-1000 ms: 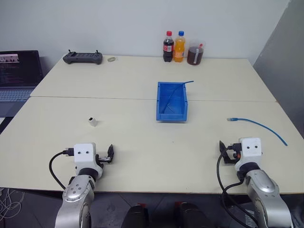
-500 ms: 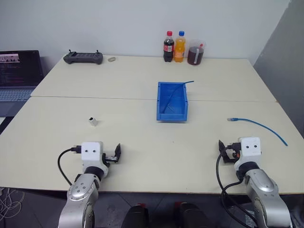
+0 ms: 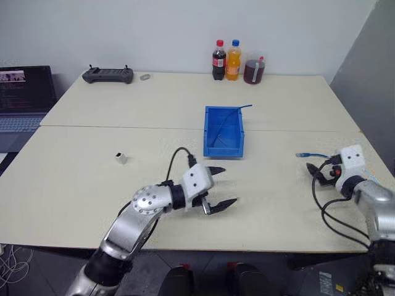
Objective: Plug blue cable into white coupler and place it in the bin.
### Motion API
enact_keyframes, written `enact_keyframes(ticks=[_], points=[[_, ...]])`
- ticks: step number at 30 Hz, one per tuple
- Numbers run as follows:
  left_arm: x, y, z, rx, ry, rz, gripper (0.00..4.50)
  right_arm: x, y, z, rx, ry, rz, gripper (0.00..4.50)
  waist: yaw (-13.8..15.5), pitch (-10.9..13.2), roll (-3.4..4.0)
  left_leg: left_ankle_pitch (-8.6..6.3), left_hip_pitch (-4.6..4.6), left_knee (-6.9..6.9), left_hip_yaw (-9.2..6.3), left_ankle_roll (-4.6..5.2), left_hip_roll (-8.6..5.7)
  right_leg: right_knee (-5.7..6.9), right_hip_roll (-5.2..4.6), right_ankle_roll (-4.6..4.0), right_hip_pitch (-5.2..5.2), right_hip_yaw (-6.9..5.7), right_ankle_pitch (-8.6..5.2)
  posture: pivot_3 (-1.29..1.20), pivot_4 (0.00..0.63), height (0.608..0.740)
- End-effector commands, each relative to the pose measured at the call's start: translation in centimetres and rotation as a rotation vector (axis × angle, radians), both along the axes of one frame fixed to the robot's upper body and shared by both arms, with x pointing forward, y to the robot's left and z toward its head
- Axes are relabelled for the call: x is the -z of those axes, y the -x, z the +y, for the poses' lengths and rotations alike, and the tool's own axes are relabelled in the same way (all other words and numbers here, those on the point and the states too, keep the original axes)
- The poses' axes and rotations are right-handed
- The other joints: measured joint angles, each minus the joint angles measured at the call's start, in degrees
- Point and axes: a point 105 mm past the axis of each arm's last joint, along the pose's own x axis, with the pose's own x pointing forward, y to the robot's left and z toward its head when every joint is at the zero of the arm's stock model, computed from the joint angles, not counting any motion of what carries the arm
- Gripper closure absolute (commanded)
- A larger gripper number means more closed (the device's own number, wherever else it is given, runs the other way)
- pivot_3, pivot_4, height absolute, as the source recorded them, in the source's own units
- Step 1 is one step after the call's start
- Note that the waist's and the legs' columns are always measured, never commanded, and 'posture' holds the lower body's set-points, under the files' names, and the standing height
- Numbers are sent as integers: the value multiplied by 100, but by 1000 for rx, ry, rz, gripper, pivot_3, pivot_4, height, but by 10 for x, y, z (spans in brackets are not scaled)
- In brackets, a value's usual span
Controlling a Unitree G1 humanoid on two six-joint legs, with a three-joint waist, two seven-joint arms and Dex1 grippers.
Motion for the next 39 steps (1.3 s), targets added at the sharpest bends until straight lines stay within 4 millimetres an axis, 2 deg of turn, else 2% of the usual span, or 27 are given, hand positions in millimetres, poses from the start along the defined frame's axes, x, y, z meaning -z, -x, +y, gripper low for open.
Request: enact_keyframes(ticks=[1, 4, 7, 11, 15, 19, 23, 31, 36, 39], points=[[-7, -6, -15, 81, 6, -54, 0, -18, -13, -15, -24, 28, -34, 18, -14, 1, 2, 0, -1, 0, 1, 0, 0, 0, 0, -1, -1, 1, 0, 0, 150, 740], [-8, -14, -19, 93, 8, -68, 0, -24, -24, -16, -52, 43, -25, 18, -28, 2, 7, 0, -1, 0, 2, 0, 1, 1, 0, -1, -1, 5, 1, 0, 150, 740], [-8, -19, -21, 99, 21, -63, 0, -27, -36, -9, -97, 51, -5, 18, -29, 1, 8, 1, 0, 0, 2, 0, 5, 2, 0, -2, -1, 7, 1, 0, 150, 740], [-6, -13, -26, 130, 38, -40, 0, -29, -54, 7, -153, 16, 55, 18, -19, 5, 13, 1, -1, 3, 2, -1, 3, 3, -3, -2, -1, 5, 2, 0, 150, 740], [-6, -7, -26, 137, 52, -16, 0, -32, -64, 1, -114, 10, 112, 18, -12, 9, 20, 1, -2, 4, 3, -1, 2, 3, -8, -2, -1, 4, 3, 0, 150, 740], [-3, -4, -23, 115, 61, -1, 0, -33, -65, -6, -54, -30, 178, 18, 11, 12, 27, 1, -4, 2, 1, -2, 0, 1, -13, -3, -2, 2, 3, 0, 150, 740], [-2, 1, -20, 91, 87, 33, 0, -33, -60, 5, -127, -142, 264, 18, 10, 12, 28, 1, -6, 3, 2, -2, 1, 0, -14, -3, -1, 2, 3, 0, 150, 740], [-1, 4, -19, 76, 107, 64, 0, -32, -44, 6, -286, -56, 364, 18, 4, 18, 40, 1, -4, 3, 1, -1, 0, 3, -13, -3, -1, 0, 3, 0, 150, 740], [-2, 4, -25, 91, 108, 54, 0, -27, -50, -4, -201, 66, 368, 18, 1, 18, 40, 1, -3, 3, 1, -1, 1, 3, -14, -3, -1, 1, 4, 0, 150, 740], [-3, 4, -26, 90, 112, 54, 0, -23, -51, 1, -215, 90, 384, 18, 1, 18, 40, 1, -3, 3, 2, -2, 1, 3, -13, -3, -2, 1, 4, 0, 150, 740]])
